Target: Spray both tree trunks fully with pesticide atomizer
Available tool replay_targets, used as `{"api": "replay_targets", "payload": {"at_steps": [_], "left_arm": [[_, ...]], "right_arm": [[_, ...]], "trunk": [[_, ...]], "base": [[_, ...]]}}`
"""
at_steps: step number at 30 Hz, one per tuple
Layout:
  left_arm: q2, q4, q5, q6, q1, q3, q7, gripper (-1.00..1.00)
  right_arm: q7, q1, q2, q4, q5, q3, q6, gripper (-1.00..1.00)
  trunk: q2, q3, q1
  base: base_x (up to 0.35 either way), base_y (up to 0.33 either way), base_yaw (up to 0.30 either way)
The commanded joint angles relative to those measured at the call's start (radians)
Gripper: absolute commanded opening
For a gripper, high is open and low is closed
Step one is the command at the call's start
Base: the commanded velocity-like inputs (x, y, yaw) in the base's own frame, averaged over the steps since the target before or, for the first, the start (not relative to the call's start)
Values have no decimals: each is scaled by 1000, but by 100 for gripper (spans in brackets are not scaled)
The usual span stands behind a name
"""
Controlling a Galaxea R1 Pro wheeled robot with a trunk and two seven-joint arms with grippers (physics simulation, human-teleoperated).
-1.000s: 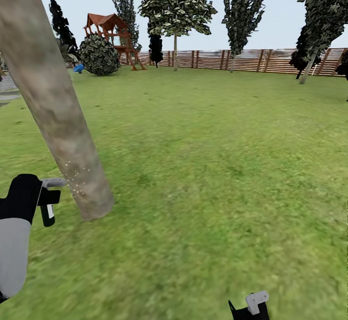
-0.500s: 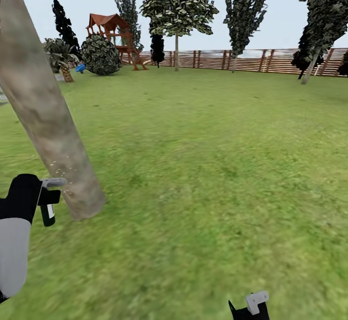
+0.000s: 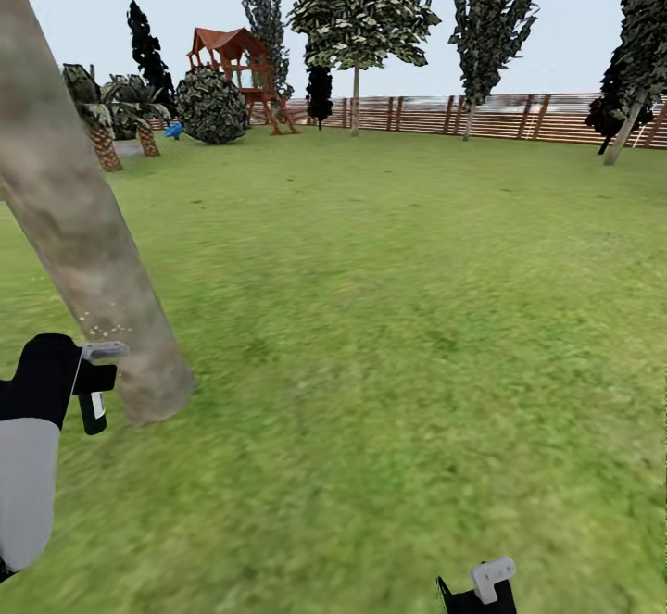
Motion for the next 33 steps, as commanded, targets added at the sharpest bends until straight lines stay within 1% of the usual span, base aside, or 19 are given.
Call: {"api": "replay_targets", "payload": {"at_steps": [1,10,14,19,22,25,27,28,33], "left_arm": [[-1,-1,-11,3,-1,2,-10,-100],[-2,-1,-11,2,-1,2,-10,-100],[-3,0,-10,2,0,3,-10,-100],[-16,4,-10,-3,7,4,-7,-100],[-22,9,-10,-7,30,4,-3,-100],[-23,9,-11,-9,56,6,-3,-100],[-22,9,-12,-10,76,9,-4,-100],[-20,9,-13,-11,98,11,-7,-100],[-22,10,-12,-14,148,12,-6,-100]], "right_arm": [[8,0,0,0,2,-9,-3,100],[8,0,1,0,2,-9,-3,100],[8,0,1,0,2,-8,-3,100],[8,0,1,0,2,-8,-3,100],[8,0,1,1,2,-8,-3,100],[8,0,1,0,2,-8,-3,100],[8,0,1,1,2,-8,-3,100],[8,0,1,1,2,-8,-3,100],[8,0,1,1,2,-8,-3,100]], "trunk": [[0,-1,0],[0,-1,0],[0,-1,0],[0,-1,0],[0,-1,0],[0,-1,0],[0,-1,0],[0,-1,0],[0,-1,0]], "base": [[152,-267,0],[152,-263,13],[148,-263,233],[193,-231,273],[233,-192,277],[246,-178,221],[264,-166,60],[287,-129,17],[272,-76,4]]}}
